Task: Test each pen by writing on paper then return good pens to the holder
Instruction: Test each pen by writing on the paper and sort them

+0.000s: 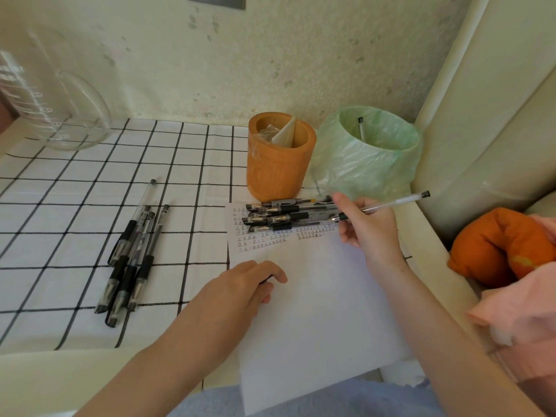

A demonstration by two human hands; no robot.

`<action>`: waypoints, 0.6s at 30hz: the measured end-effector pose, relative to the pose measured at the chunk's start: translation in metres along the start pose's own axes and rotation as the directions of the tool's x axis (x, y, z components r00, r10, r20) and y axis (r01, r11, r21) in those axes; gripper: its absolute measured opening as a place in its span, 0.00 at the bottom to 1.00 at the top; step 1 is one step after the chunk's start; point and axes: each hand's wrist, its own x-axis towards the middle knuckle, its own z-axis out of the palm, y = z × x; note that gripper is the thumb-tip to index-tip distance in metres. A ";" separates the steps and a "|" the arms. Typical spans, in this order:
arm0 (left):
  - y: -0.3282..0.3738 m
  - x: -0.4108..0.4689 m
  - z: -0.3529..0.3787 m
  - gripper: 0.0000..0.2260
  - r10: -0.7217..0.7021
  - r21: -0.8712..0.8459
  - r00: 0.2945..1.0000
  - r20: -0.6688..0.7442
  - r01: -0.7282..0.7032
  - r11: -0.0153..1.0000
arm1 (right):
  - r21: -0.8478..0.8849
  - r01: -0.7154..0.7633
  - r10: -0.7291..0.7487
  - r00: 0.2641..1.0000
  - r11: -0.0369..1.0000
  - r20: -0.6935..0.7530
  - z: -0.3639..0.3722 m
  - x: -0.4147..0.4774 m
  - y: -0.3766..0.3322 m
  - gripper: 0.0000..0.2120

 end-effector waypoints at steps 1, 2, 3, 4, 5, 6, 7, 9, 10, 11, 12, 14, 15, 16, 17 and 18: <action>-0.001 0.001 0.001 0.12 0.003 0.004 1.000 0.004 -0.003 1.000 | 0.008 0.011 -0.011 1.000 1.000 0.012 0.001 0.001 0.003 0.14; -0.001 0.001 0.001 0.12 0.004 0.006 1.000 0.007 -0.004 1.000 | 0.009 0.026 -0.027 0.999 1.000 0.023 0.001 0.002 0.006 0.13; -0.001 0.001 0.001 0.12 0.002 0.006 1.000 0.010 -0.002 1.000 | 0.001 0.049 -0.049 0.998 0.999 0.028 0.002 0.004 0.009 0.12; -0.001 0.001 0.002 0.12 0.000 0.006 1.000 0.012 0.000 1.000 | -0.024 0.076 -0.076 0.997 0.997 0.023 0.002 0.005 0.012 0.13; -0.002 0.001 0.002 0.12 -0.001 0.006 1.000 0.015 0.001 1.000 | -0.062 0.103 -0.103 0.995 0.993 0.011 0.002 0.006 0.015 0.15; -0.002 0.001 0.002 0.12 -0.001 0.007 1.000 0.016 0.001 1.000 | -0.107 0.127 -0.129 0.992 0.986 -0.008 0.002 0.006 0.017 0.17; -0.003 0.001 0.002 0.13 0.000 0.007 1.000 0.018 0.000 1.000 | -0.145 0.148 -0.154 0.988 0.978 -0.032 0.002 0.006 0.019 0.18; -0.004 0.001 0.003 0.13 0.002 0.011 1.000 0.023 -0.003 1.000 | -0.175 0.183 -0.198 0.978 0.967 -0.068 0.003 0.005 0.022 0.20; -0.004 0.001 0.003 0.13 0.004 0.016 1.000 0.023 -0.004 1.000 | -0.182 0.197 -0.213 0.974 0.963 -0.076 0.003 0.005 0.023 0.20; -0.004 0.002 0.003 0.13 0.007 0.020 1.000 0.021 -0.007 1.000 | -0.194 0.206 -0.225 0.971 0.959 -0.082 0.004 0.004 0.024 0.20; -0.005 0.002 0.003 0.13 0.010 0.022 1.000 0.018 -0.010 1.000 | -0.210 0.212 -0.234 0.968 0.954 -0.086 0.004 0.004 0.024 0.20; -0.006 0.002 0.004 0.12 0.018 0.025 1.000 0.012 -0.019 1.000 | -0.233 0.221 -0.247 0.965 0.947 -0.089 0.005 0.005 0.026 0.18; -0.006 0.002 0.004 0.12 0.024 0.029 1.000 0.013 -0.024 0.999 | -0.239 0.224 -0.251 0.964 0.945 -0.089 0.005 0.005 0.026 0.17; -0.006 0.002 0.004 0.12 0.029 0.032 1.000 0.013 -0.029 0.999 | -0.241 0.227 -0.255 0.963 0.943 -0.088 0.005 0.005 0.026 0.17; -0.007 0.003 0.004 0.12 0.030 0.035 0.999 0.014 -0.031 0.999 | -0.242 0.230 -0.256 0.963 0.943 -0.085 0.004 0.006 0.027 0.17; -0.007 0.003 0.004 0.13 0.030 0.038 0.999 0.017 -0.030 0.999 | -0.244 0.230 -0.257 0.963 0.942 -0.082 0.004 0.006 0.027 0.17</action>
